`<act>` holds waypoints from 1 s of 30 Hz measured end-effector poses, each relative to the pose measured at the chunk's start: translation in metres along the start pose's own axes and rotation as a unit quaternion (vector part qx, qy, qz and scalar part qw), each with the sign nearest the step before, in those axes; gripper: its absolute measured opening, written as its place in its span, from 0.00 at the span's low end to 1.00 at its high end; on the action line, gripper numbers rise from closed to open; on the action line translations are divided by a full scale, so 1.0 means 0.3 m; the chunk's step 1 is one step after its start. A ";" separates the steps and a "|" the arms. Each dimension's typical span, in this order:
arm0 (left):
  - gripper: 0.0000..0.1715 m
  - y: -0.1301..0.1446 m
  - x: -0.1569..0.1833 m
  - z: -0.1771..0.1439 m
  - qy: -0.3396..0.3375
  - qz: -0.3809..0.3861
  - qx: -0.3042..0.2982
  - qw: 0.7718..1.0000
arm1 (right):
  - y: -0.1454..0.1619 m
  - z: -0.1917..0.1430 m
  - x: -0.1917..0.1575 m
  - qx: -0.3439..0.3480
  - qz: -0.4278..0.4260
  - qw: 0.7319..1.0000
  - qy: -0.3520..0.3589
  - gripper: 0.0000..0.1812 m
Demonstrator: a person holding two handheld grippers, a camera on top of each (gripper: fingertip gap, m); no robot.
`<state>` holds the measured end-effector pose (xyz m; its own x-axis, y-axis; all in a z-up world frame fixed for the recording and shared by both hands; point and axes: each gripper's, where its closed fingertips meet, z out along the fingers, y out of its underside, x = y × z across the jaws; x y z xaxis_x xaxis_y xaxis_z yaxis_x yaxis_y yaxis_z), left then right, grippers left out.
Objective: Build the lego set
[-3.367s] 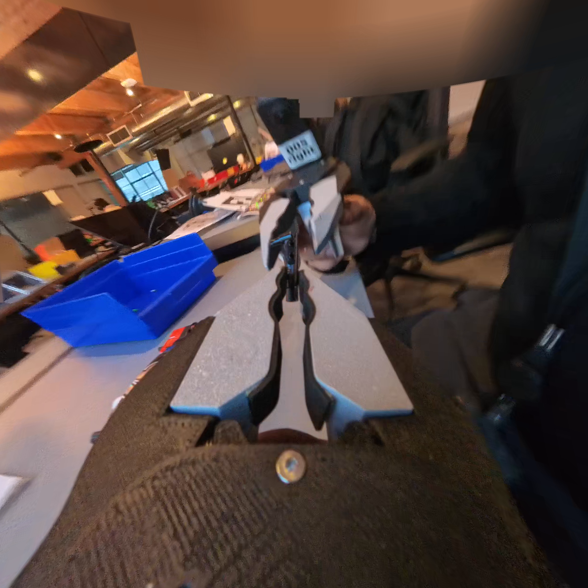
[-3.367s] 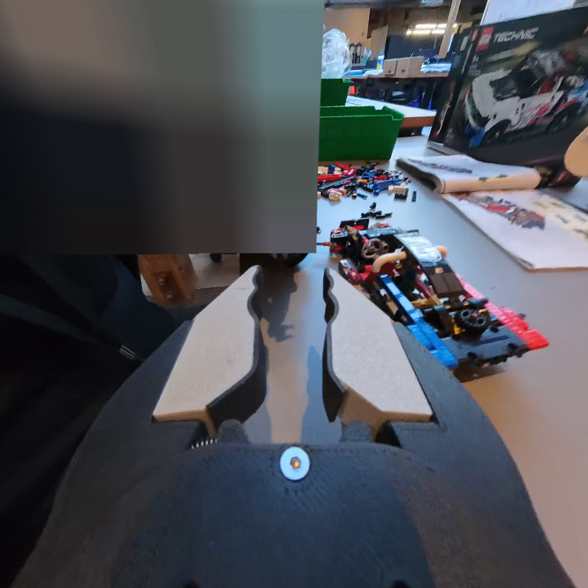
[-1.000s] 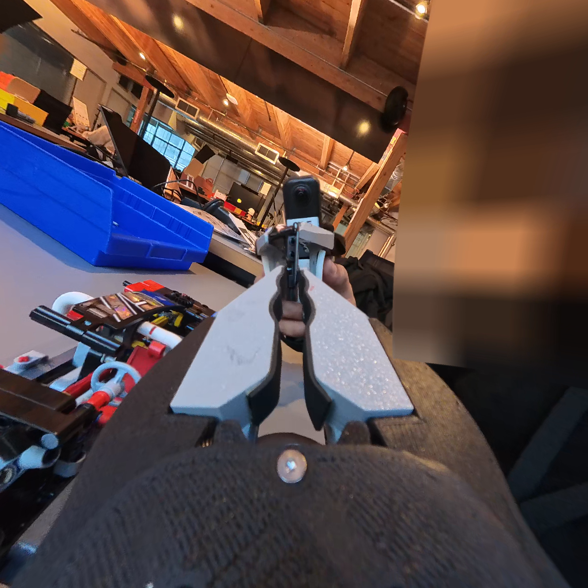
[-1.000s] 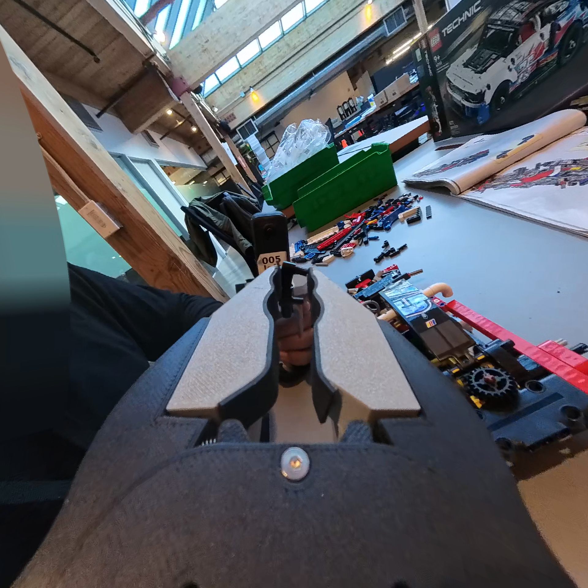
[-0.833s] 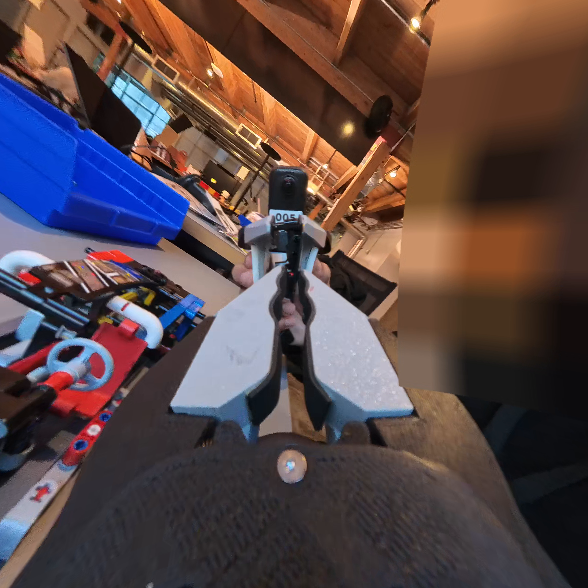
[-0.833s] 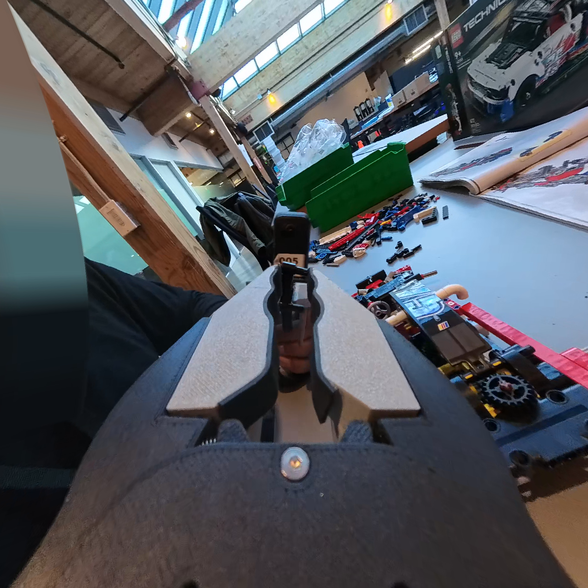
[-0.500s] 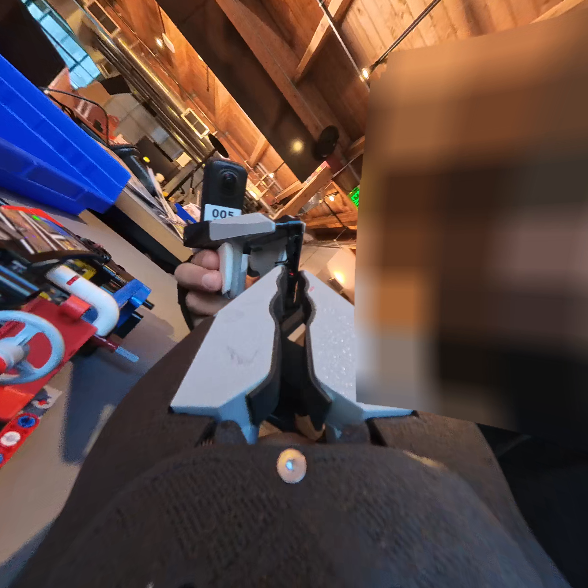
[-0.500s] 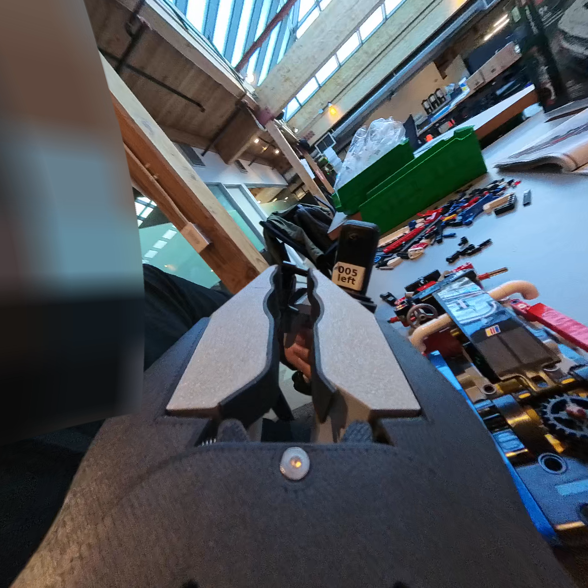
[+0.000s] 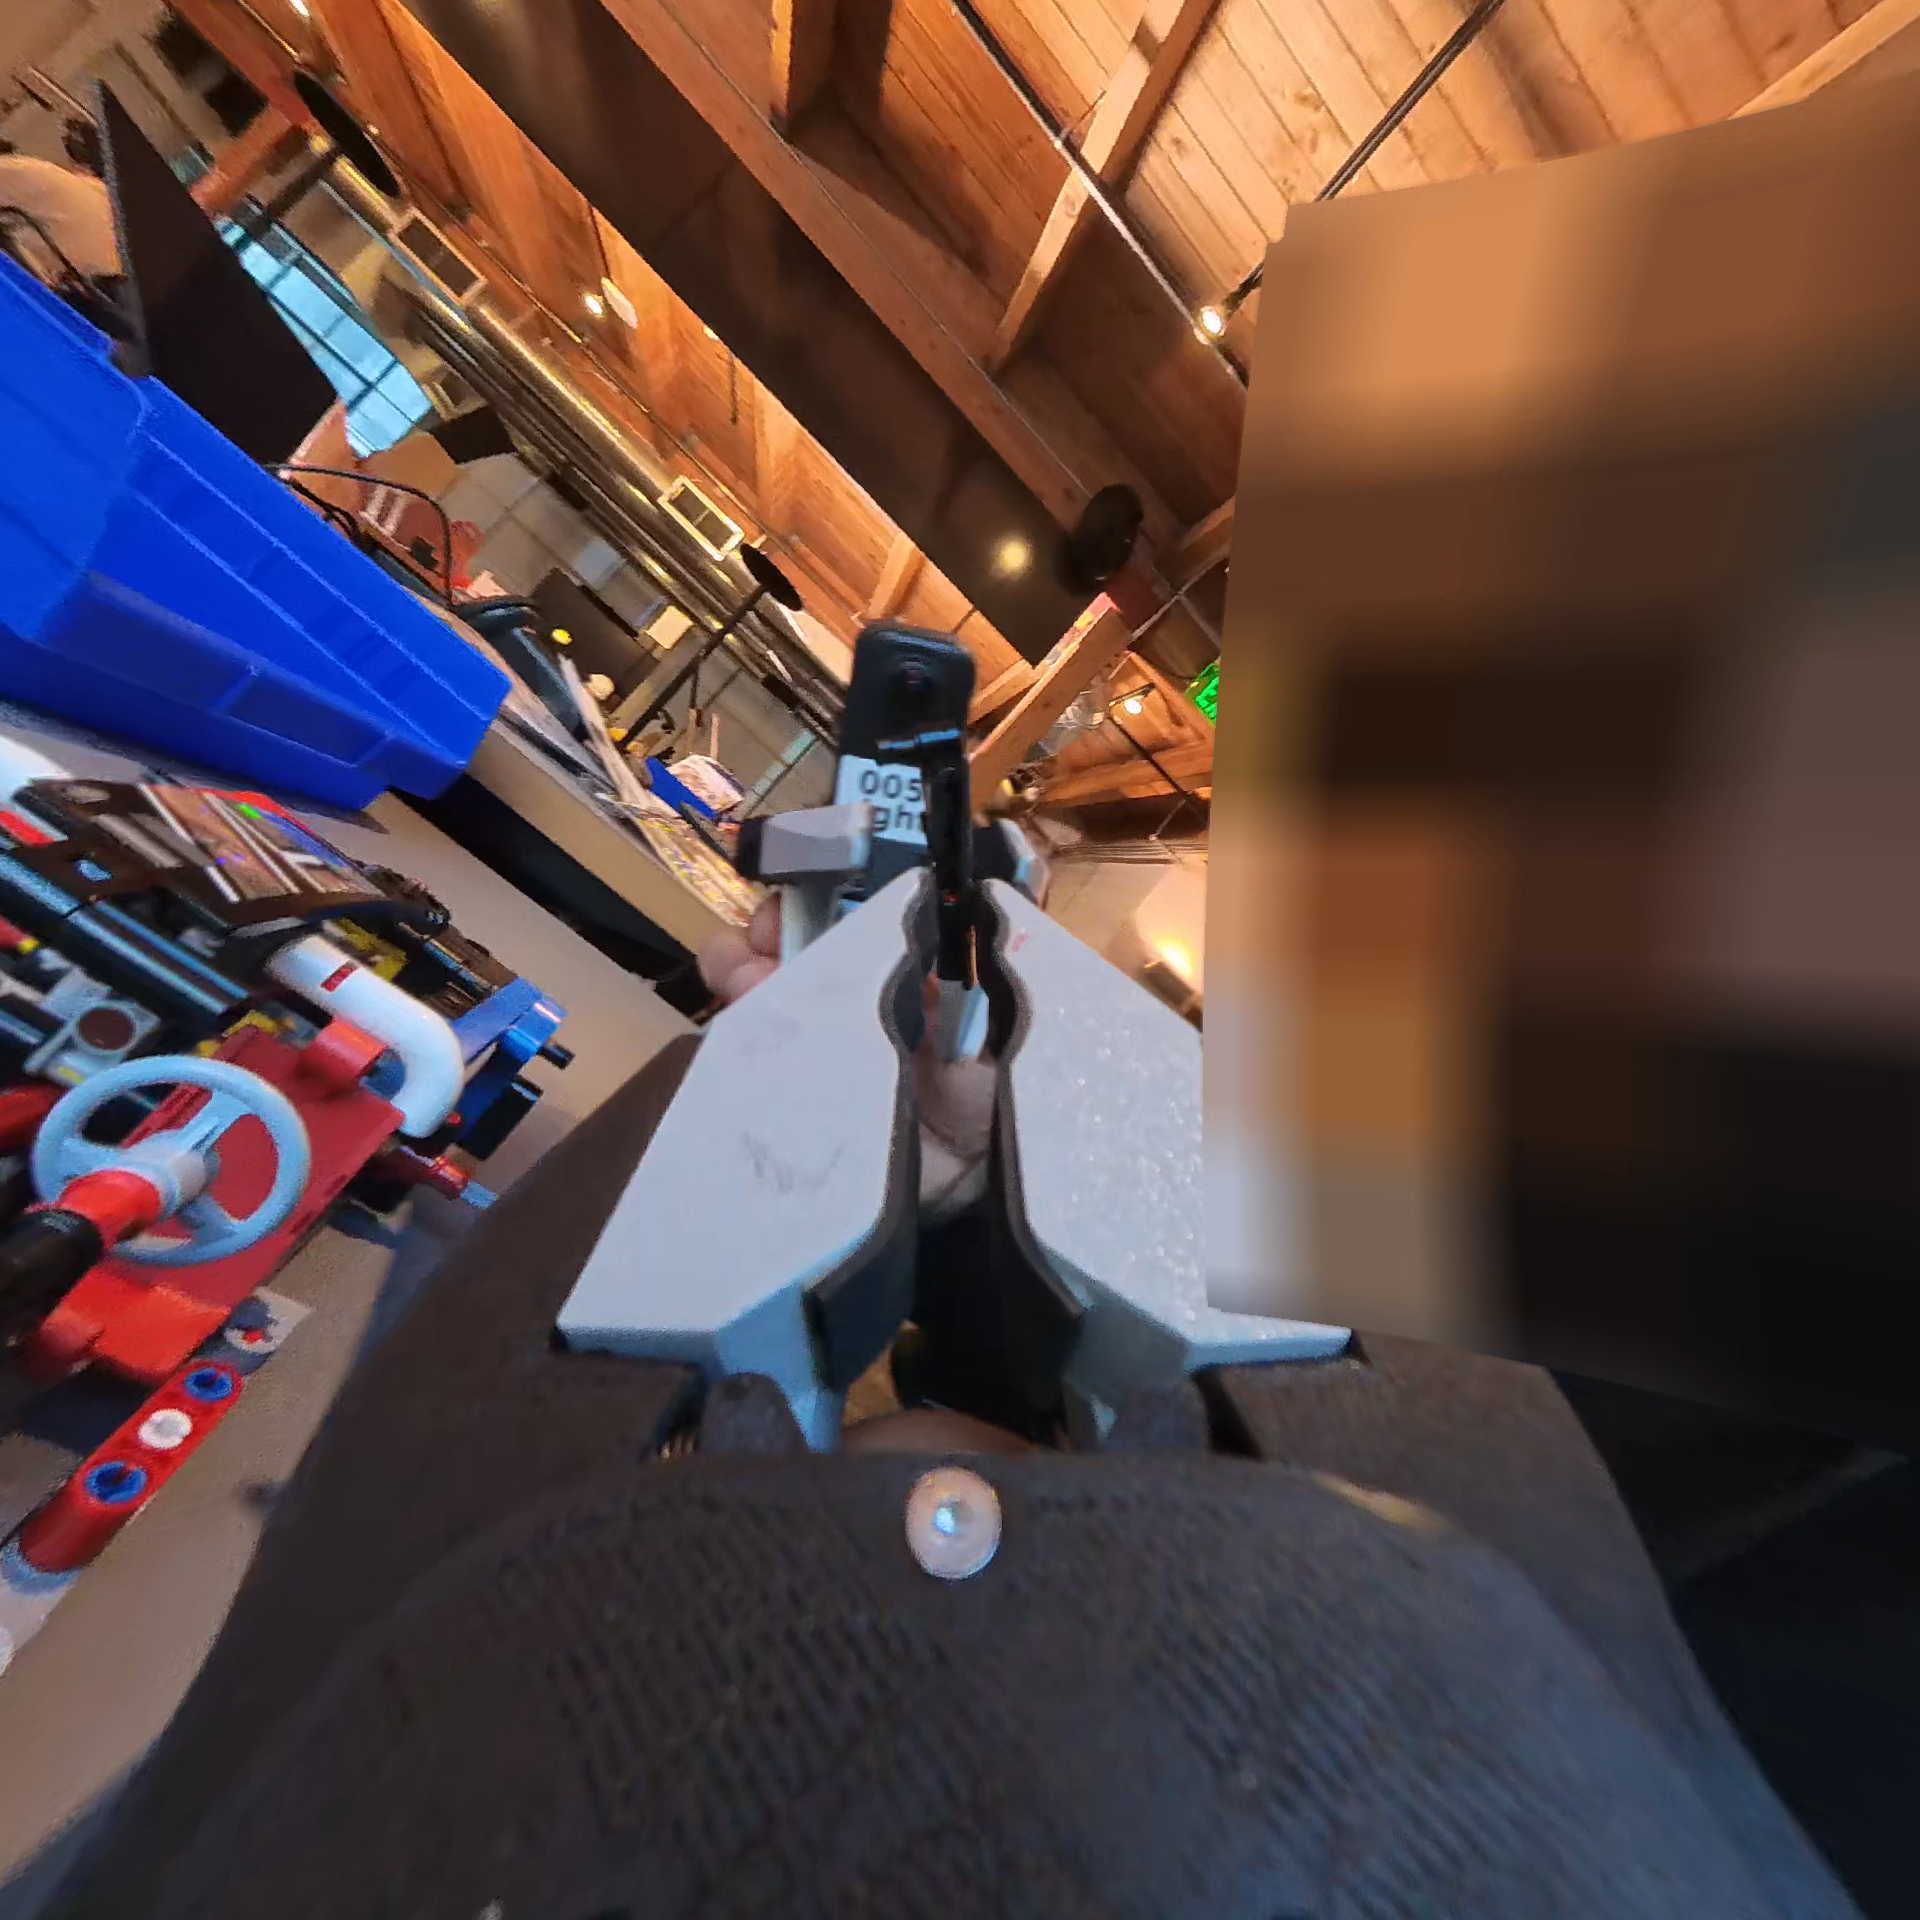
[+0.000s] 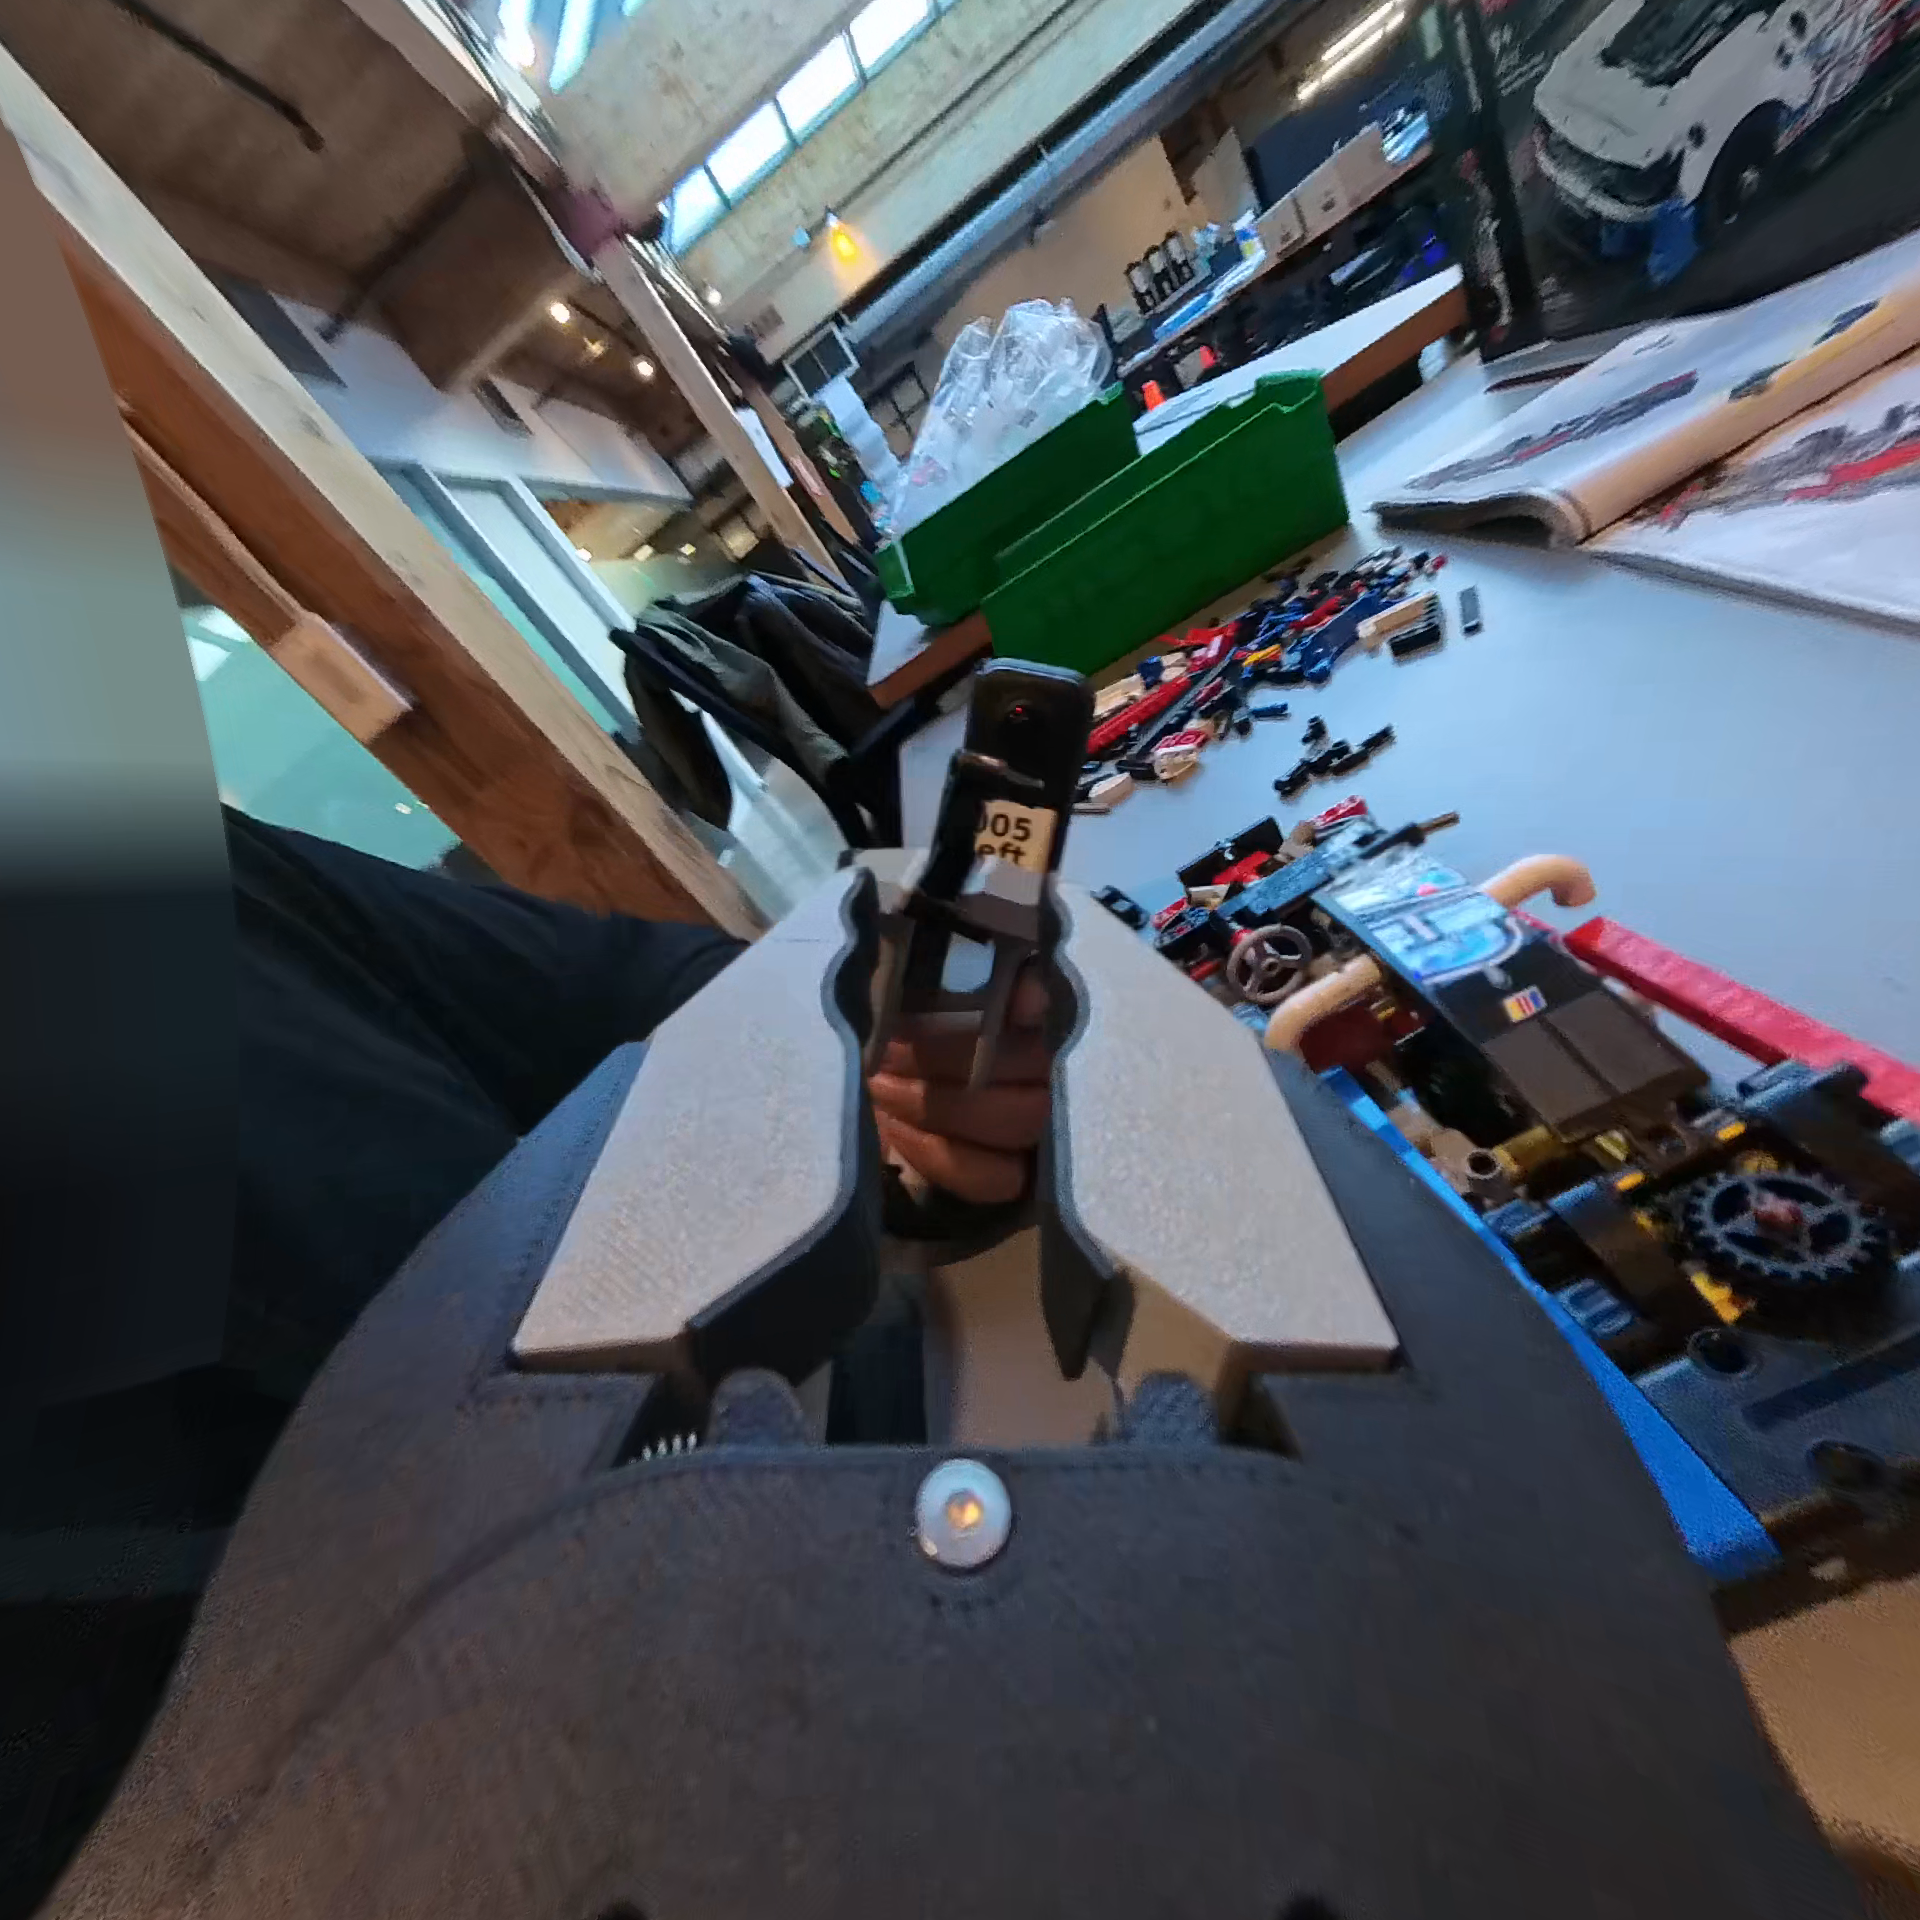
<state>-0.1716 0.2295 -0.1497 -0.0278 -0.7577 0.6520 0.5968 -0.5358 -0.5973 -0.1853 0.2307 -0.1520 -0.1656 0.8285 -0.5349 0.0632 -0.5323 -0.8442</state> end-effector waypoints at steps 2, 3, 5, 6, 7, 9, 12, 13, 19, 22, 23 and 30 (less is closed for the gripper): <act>0.02 0.004 0.004 0.004 -0.007 0.027 -0.001 1.000 | -0.004 0.006 -0.007 0.003 -0.032 0.999 0.016 0.08; 0.02 0.007 0.006 0.005 -0.010 0.039 -0.003 0.999 | -0.006 0.006 -0.008 0.004 -0.045 0.999 0.024 0.08; 0.02 0.013 0.004 0.006 -0.016 0.053 -0.012 0.998 | -0.001 0.002 -0.007 -0.005 -0.073 0.997 0.036 0.08; 0.02 0.018 0.001 0.008 -0.019 0.060 -0.020 0.998 | 0.003 -0.003 -0.005 -0.014 -0.090 0.995 0.044 0.08; 0.02 0.026 -0.002 0.009 -0.023 0.069 -0.034 0.997 | 0.008 -0.007 -0.004 -0.026 -0.112 0.992 0.053 0.07; 0.02 0.044 -0.012 0.007 -0.038 0.098 -0.073 0.992 | 0.021 -0.015 0.001 -0.059 -0.171 0.980 0.078 0.07; 0.02 0.039 -0.014 -0.011 -0.057 0.164 -0.124 0.977 | 0.036 -0.032 0.004 -0.105 -0.286 0.944 0.125 0.05; 0.02 0.027 -0.015 -0.017 -0.066 0.185 -0.130 0.972 | 0.046 -0.033 0.005 -0.122 -0.314 0.932 0.134 0.05; 0.02 0.073 -0.032 -0.037 -0.068 0.217 -0.199 0.953 | 0.093 -0.035 0.032 -0.158 -0.358 0.909 0.146 0.05; 0.07 0.098 -0.022 -0.037 -0.052 0.213 -0.223 0.950 | 0.110 -0.041 0.033 -0.179 -0.385 0.893 0.147 0.05; 0.08 0.100 -0.027 -0.038 -0.057 0.219 -0.227 0.947 | 0.119 -0.042 0.033 -0.189 -0.396 0.886 0.147 0.05; 0.03 0.116 -0.023 -0.042 -0.055 0.239 -0.243 0.938 | 0.162 -0.036 0.024 -0.224 -0.429 0.865 0.135 0.05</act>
<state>-0.1607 0.2114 -0.1808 0.2488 -0.9263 0.2829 0.0834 -0.2706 -0.9591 -0.1728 0.2126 -0.1973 -0.1078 0.9276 0.3578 0.4155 0.3690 -0.8314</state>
